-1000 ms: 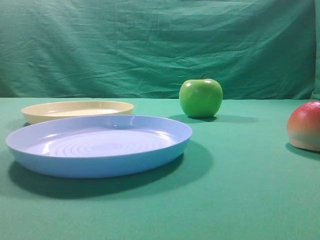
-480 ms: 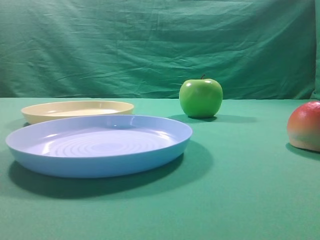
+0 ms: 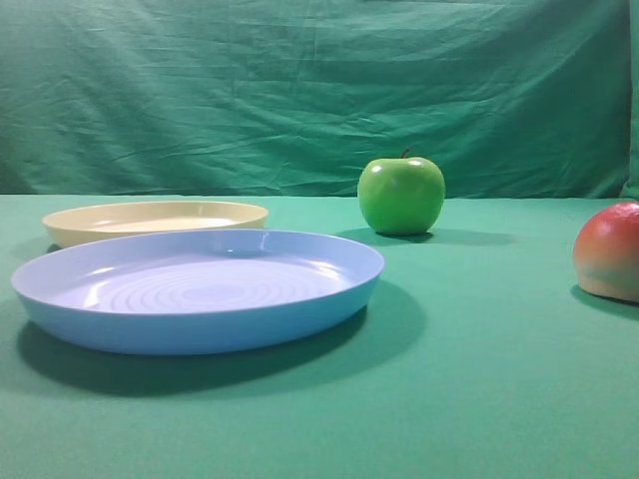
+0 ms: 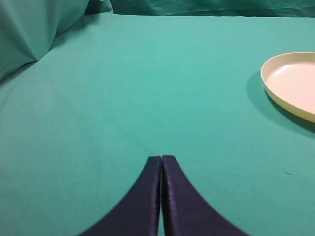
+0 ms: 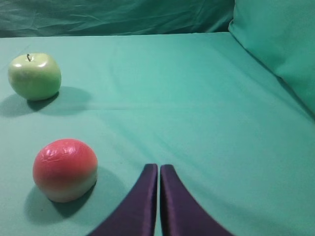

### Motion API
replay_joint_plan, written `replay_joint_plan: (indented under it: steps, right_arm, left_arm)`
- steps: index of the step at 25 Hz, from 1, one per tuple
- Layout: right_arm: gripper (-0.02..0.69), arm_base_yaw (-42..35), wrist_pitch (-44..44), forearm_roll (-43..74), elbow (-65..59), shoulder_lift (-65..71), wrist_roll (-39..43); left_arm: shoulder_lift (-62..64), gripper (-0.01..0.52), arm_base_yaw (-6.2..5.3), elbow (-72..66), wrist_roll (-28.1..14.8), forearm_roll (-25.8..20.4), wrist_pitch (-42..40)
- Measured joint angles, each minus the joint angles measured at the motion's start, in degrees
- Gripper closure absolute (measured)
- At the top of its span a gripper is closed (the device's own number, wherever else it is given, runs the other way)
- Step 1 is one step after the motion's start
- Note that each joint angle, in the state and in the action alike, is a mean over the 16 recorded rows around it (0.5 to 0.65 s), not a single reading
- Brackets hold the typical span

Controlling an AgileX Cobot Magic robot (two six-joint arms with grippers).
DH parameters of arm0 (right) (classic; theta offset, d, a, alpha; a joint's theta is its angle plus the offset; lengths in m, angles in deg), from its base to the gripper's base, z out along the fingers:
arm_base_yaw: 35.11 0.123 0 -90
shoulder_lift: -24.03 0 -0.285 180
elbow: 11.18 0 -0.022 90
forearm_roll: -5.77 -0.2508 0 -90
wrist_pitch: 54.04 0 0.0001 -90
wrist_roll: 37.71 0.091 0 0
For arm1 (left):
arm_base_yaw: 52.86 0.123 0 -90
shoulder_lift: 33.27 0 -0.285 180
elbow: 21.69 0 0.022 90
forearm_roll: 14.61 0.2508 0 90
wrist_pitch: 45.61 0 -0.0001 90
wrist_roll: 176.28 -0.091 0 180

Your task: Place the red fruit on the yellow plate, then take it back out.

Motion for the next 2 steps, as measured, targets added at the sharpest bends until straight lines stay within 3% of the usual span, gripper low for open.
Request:
replay_joint_plan:
  steps: [2]
  right_arm:
    - [0.665, 0.0, 0.0, 0.0, 0.0, 0.0, 0.0]
  left_arm:
    - [0.0, 0.514, 0.0, 0.0, 0.0, 0.0, 0.0]
